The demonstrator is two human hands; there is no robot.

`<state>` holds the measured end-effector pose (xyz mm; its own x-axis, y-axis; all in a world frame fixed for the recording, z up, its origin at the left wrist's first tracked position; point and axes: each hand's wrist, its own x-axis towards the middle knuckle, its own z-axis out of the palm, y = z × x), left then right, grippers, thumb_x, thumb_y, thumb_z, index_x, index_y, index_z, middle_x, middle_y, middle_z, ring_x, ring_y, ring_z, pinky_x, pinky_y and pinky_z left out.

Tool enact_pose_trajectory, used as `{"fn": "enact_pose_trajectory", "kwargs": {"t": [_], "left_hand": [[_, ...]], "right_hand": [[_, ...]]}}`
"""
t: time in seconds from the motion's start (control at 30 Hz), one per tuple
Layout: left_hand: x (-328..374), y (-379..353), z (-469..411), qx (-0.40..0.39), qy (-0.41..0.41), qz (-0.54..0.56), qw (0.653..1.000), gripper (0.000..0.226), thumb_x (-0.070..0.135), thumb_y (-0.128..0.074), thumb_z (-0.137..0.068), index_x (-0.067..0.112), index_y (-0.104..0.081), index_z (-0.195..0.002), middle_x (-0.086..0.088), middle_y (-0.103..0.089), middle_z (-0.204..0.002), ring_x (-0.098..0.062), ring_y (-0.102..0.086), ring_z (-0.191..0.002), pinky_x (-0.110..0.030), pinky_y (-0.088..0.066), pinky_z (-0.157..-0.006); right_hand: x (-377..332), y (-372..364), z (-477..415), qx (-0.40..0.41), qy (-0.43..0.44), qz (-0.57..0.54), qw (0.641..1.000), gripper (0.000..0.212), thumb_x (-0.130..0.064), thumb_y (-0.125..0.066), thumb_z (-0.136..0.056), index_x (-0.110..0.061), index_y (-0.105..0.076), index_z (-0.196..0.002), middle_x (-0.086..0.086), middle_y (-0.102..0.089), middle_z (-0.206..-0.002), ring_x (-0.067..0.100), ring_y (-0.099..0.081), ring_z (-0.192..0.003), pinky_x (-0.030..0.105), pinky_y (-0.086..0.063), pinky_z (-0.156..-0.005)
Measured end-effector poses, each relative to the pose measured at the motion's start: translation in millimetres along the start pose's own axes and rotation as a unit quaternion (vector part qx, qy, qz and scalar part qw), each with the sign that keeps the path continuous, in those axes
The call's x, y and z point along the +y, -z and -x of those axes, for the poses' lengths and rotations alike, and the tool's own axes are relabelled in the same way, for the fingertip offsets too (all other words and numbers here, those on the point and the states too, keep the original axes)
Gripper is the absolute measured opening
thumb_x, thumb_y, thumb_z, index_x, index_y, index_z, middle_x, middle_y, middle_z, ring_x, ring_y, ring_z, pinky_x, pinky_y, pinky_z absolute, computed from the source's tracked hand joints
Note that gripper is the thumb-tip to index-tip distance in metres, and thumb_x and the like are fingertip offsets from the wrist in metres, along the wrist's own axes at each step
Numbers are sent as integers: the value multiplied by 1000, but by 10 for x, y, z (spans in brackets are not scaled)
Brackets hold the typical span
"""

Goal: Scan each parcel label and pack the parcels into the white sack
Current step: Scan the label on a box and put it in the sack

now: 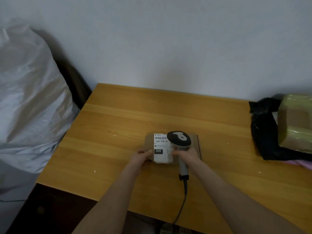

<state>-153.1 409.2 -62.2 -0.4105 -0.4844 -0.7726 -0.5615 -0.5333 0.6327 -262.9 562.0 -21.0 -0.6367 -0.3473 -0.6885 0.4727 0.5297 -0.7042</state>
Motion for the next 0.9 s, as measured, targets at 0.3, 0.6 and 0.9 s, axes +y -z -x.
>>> {"fn": "enact_pose_trajectory", "kwargs": {"t": [0.3, 0.6, 0.9], "left_hand": [[-154, -223, 90, -32, 15, -38, 999, 56, 16, -69, -85, 3, -46, -135, -16, -55, -129, -31, -53, -114, -47, -49, -96], [-307, -358, 167, -14, 31, -20, 999, 49, 23, -70, -86, 8, -50, -128, -8, -60, -107, -28, -59, -100, -41, -54, -77], [27, -152, 435, -29, -51, -6, 998, 51, 7, -70, -84, 9, -49, -130, -9, -65, -107, -25, -64, -92, -32, -56, -74]], "right_hand": [[88, 140, 26, 67, 7, -29, 997, 24, -7, -73, -80, -21, -55, -82, -2, -61, -88, 18, -59, -90, 33, -49, -75], [152, 629, -67, 105, -68, -18, 992, 29, -13, -73, -84, -10, -51, -103, 6, -54, -92, 26, -54, -93, 40, -49, -78], [74, 577, 239, 91, -38, -90, 991, 42, -8, -73, -82, -3, -56, -121, 14, -58, -118, 30, -55, -106, 43, -48, -89]]}}
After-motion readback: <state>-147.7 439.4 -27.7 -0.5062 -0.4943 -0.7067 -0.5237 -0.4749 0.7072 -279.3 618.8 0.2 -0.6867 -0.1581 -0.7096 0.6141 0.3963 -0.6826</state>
